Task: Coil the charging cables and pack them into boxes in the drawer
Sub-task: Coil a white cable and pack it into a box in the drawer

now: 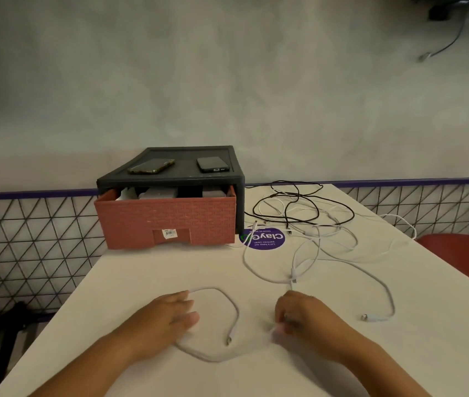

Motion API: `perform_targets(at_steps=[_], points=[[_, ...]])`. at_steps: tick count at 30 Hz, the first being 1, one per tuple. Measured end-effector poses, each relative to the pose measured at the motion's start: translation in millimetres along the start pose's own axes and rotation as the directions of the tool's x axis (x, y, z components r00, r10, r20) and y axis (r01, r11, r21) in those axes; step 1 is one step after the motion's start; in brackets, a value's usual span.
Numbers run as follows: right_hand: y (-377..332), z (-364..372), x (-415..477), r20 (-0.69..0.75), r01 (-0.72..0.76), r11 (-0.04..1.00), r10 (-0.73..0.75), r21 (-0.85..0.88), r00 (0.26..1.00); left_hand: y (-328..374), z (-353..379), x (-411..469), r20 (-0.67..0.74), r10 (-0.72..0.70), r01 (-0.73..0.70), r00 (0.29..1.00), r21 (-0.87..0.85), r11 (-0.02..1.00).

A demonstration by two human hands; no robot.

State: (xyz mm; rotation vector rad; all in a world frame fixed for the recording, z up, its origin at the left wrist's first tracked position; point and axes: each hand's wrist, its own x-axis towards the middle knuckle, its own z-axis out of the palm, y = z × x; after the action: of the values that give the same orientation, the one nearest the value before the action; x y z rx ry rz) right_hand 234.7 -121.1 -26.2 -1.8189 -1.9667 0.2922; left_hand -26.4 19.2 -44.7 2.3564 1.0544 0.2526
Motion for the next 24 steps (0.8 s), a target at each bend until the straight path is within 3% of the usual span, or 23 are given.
perform_targets(at_steps=[4, 7, 11, 16, 21, 24], points=[[-8.7, -24.4, -3.0, -0.316, -0.065, 0.942, 0.175, 0.330, 0.932, -0.9, -7.3, -17.4, 0.003, 0.008, -0.008, 1.000, -0.145, 0.989], [-14.7, -47.4, 1.0, -0.458, -0.032, 0.906, 0.243, 0.421, 0.855, -3.5, -5.8, -23.3, -0.056, -0.008, -0.006, 0.998, -0.243, 0.970], [-24.5, -78.7, 4.5, -0.541, 0.042, 0.861, 0.280, 0.506, 0.793, 17.1, -8.8, -24.6, -0.170, -0.043, 0.000, 0.984, -0.246, 0.969], [-32.3, -123.1, 3.8, -0.600, 0.200, 0.743, 0.318, 0.639, 0.734, 40.8, -19.4, -20.3, -0.275, -0.102, -0.029, 0.956, -0.434, 0.901], [-36.0, -153.3, 0.3, -0.653, 0.291, 0.705, 0.314, 0.647, 0.689, 64.8, -27.2, -27.1, -0.335, -0.223, -0.052, 0.915, -0.647, 0.760], [-34.6, -162.9, -0.5, -0.673, 0.319, 0.679, 0.350, 0.662, 0.652, 74.4, -29.6, -31.5, -0.315, -0.302, -0.071, 0.900, -0.788, 0.611]])
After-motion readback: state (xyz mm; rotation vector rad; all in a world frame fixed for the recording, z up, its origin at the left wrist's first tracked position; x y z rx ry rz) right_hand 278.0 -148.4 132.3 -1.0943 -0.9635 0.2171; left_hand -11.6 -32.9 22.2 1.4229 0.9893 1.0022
